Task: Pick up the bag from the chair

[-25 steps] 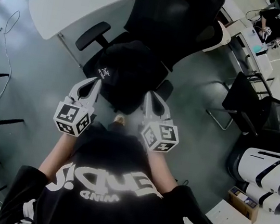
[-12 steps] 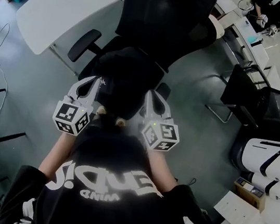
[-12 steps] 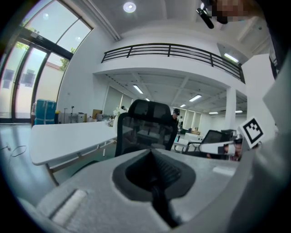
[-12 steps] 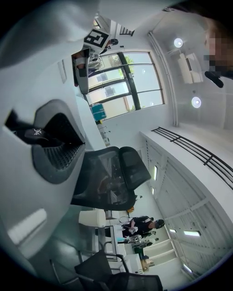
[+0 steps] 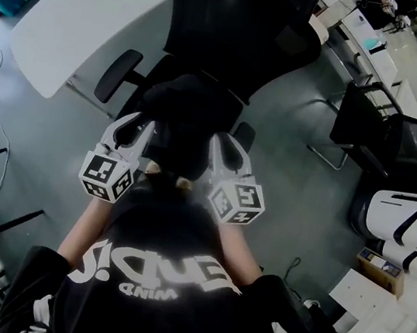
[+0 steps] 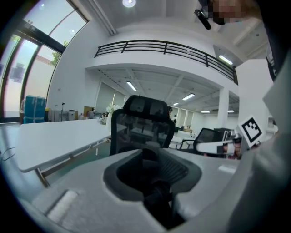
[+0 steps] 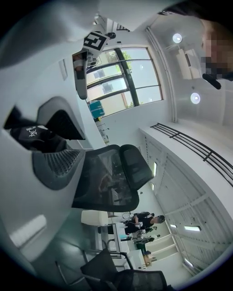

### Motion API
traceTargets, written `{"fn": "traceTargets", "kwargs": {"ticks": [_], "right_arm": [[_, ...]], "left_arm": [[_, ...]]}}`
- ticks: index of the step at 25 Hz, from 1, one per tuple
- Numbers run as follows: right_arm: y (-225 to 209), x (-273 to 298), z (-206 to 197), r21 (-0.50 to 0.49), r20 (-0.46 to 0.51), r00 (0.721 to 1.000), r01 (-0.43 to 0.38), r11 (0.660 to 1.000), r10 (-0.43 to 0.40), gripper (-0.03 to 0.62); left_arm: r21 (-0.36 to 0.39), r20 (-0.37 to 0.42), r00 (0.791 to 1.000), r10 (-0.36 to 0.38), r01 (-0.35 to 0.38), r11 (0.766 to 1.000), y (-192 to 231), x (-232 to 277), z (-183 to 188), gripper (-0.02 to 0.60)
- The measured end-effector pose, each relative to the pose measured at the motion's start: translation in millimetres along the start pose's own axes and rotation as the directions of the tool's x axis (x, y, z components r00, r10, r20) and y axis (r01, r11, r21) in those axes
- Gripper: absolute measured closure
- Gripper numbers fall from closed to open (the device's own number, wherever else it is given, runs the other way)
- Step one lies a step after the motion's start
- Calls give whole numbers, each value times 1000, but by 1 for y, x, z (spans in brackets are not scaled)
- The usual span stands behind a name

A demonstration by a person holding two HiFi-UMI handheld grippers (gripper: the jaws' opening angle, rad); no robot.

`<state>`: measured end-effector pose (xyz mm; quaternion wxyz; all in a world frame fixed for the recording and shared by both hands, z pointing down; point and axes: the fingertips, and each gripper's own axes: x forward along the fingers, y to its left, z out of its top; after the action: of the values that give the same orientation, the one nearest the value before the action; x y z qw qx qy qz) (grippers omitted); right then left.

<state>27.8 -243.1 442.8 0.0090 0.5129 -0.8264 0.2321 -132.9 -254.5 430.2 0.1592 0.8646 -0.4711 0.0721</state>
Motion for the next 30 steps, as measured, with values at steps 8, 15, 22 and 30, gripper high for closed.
{"fn": "traceTargets", "kwargs": {"ticks": [8,15,22,30], "right_arm": [[-15,19,-9,31,-25,999,21,999,-20,316],[-32,44,-29,61,-81,996,43,997,-38,218],[-60,75,-56,87,-145,988,70,994,-57,212],[-105,109,-103,122,-226,967,148,981,-118,207]], "left_arm": [[-26,-39,999,-27,26,999,14,25,-12,324],[-41,-76,997,-30,27,999,31,52,-28,145],[-36,-121,992,-40,35,999,51,85,-51,140],[-29,-188,981,-42,37,999,80,126,-87,140]]}}
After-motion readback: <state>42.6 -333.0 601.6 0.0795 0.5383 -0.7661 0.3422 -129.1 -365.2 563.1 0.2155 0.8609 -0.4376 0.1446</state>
